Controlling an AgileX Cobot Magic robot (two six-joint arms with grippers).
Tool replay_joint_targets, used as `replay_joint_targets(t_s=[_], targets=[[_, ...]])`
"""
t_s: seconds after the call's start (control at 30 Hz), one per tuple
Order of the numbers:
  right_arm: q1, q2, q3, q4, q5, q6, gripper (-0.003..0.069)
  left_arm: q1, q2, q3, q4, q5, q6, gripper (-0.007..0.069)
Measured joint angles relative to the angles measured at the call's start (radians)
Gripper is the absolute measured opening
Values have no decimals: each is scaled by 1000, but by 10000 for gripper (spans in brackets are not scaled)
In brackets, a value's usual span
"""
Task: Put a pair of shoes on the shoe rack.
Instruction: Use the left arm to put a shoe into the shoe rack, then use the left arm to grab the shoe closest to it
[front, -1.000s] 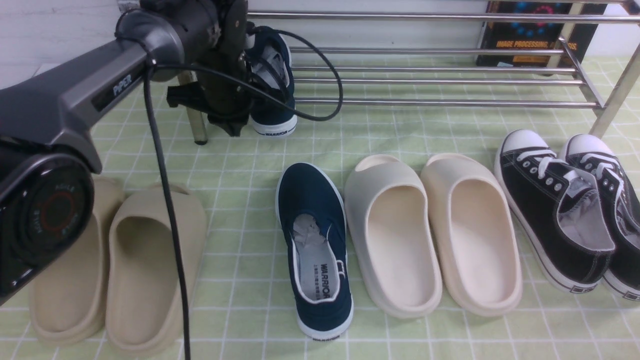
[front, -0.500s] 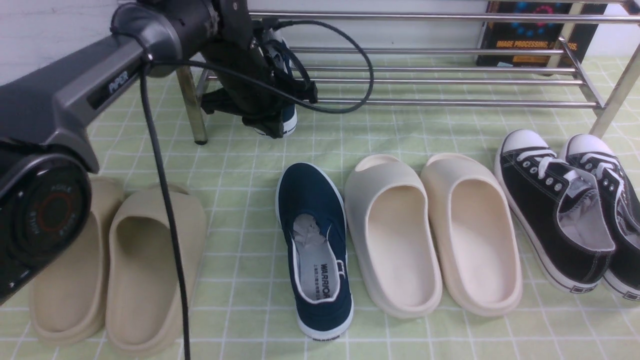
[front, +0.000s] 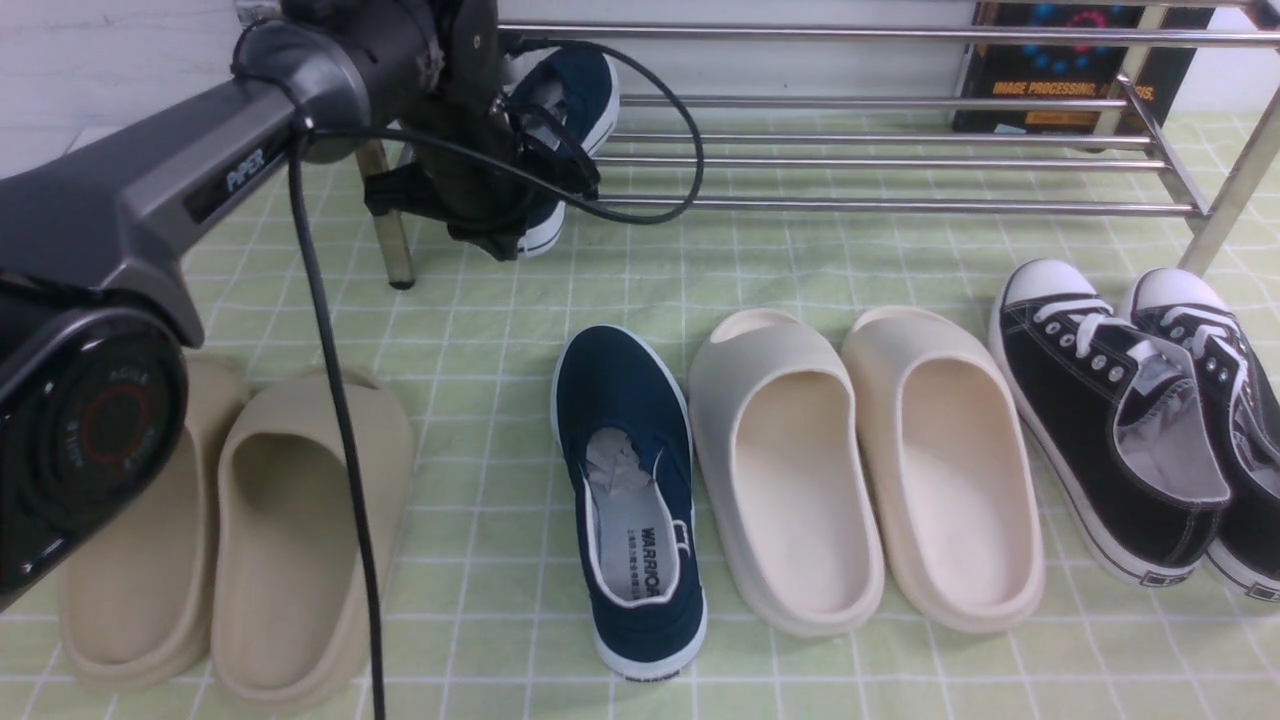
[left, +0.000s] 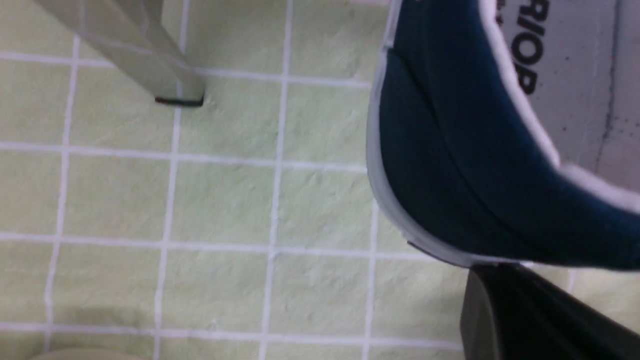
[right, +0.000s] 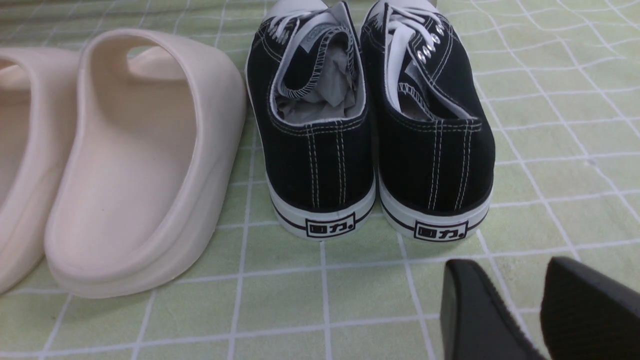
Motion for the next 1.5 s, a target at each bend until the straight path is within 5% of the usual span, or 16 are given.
replay_joint_targets(t_s=[0.4, 0.77, 1.07, 1.33, 1.5], targets=[[0, 0, 0, 0, 0, 0, 246, 0, 0, 0, -27, -83, -4, -11], [0, 0, 0, 0, 0, 0, 246, 0, -142, 0, -32, 79, 4, 284], [0, 0, 0, 0, 0, 0, 246, -46, -367, 6, -31, 305, 74, 340], [0, 0, 0, 0, 1, 0, 246, -232, -578, 385, -31, 309, 5, 309], [0, 0, 0, 0, 1, 0, 246, -256, -657, 700, -87, 155, -101, 295]])
